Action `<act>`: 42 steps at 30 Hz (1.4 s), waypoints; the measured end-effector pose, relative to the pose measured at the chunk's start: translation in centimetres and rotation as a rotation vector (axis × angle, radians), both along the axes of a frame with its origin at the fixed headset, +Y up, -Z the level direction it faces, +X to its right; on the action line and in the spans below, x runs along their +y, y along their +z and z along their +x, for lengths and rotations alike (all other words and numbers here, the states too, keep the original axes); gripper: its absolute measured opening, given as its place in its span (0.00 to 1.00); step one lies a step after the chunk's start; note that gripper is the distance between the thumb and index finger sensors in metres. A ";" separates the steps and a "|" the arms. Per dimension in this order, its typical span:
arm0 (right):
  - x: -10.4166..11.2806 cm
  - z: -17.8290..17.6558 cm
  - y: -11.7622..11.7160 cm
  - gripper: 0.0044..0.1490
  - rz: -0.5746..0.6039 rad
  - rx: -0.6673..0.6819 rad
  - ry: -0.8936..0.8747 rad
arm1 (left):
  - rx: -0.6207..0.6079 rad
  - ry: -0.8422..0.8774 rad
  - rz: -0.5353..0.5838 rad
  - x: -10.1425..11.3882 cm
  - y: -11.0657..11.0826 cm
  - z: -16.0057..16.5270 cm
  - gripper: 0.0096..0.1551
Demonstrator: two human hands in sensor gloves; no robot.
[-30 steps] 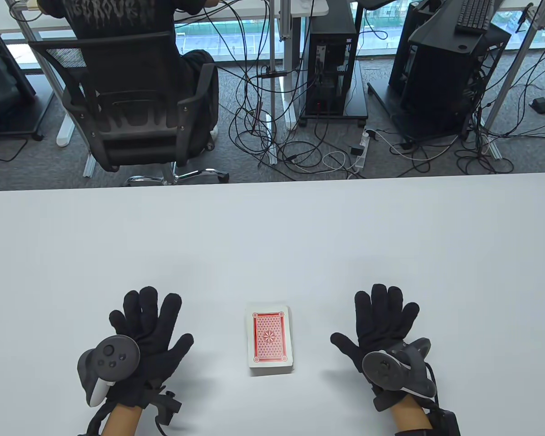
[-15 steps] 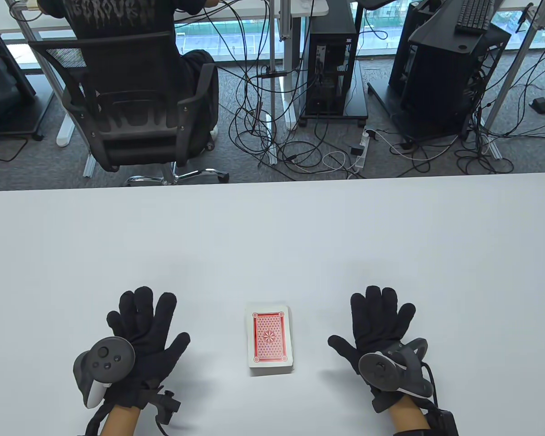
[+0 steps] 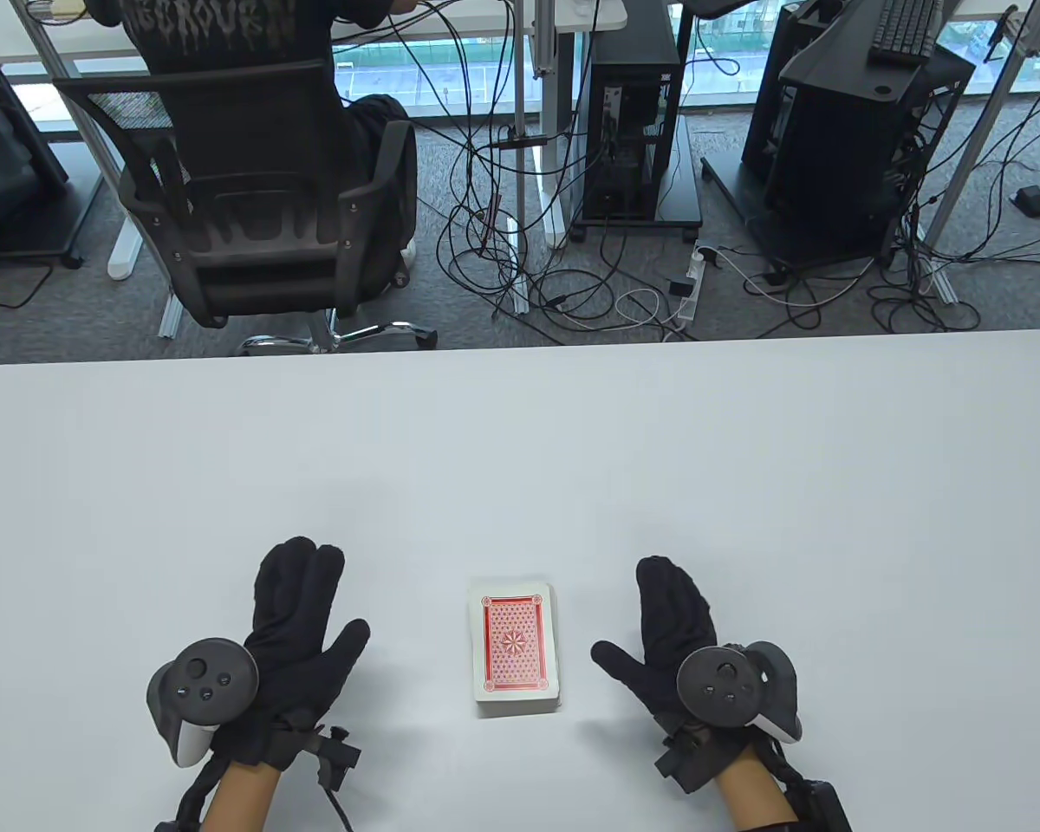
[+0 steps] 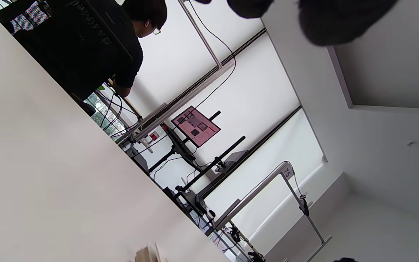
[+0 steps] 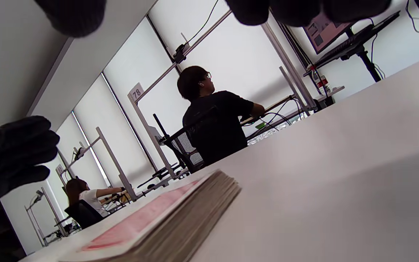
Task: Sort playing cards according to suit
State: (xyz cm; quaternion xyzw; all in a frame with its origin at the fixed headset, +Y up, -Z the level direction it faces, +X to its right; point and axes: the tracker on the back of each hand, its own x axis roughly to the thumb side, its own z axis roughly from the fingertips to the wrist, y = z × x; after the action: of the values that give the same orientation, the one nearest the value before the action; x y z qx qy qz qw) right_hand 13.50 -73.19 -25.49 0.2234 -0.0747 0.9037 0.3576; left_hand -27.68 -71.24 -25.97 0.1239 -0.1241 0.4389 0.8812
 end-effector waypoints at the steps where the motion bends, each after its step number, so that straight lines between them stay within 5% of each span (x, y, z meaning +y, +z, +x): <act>1: 0.0 -0.2 -0.1 0.56 -0.018 0.020 -0.057 | 0.004 0.026 0.010 0.2 -0.1 0.4 0.43; 6: -0.4 -1.5 -0.9 0.54 -0.153 0.043 -0.274 | 0.010 0.066 -0.108 0.4 -1.1 2.7 0.40; 9: -1.1 -2.4 -1.8 0.53 -0.267 0.004 -0.305 | 0.010 0.017 -0.268 -0.1 -1.9 4.4 0.41; 13: -2.5 -3.2 -2.8 0.54 -0.499 -0.029 -0.254 | -0.001 -0.103 -0.445 -1.5 -3.0 6.8 0.41; 21: -4.6 -2.6 -3.5 0.52 -0.695 -0.180 -0.320 | -0.086 -0.193 -0.797 -5.7 -4.6 9.8 0.44; 30: -5.3 -2.1 -5.3 0.59 -0.940 -0.040 -0.565 | -0.099 -0.216 -0.860 -6.0 -5.5 11.5 0.47; 37: -5.1 -5.0 -6.1 0.61 -1.011 0.040 -0.508 | -0.109 -0.169 -0.871 -6.3 -5.8 11.8 0.46; 42: -5.3 -5.7 -6.5 0.59 -0.978 -0.046 -0.378 | -0.095 -0.182 -0.863 -6.2 -5.7 11.8 0.44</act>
State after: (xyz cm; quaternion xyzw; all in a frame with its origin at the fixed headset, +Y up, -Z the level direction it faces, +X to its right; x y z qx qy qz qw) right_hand 7.77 -78.48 -32.03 -0.0070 0.3093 0.7574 0.5751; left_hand -15.92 -77.48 -31.72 -0.2871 0.0200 0.3764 0.8806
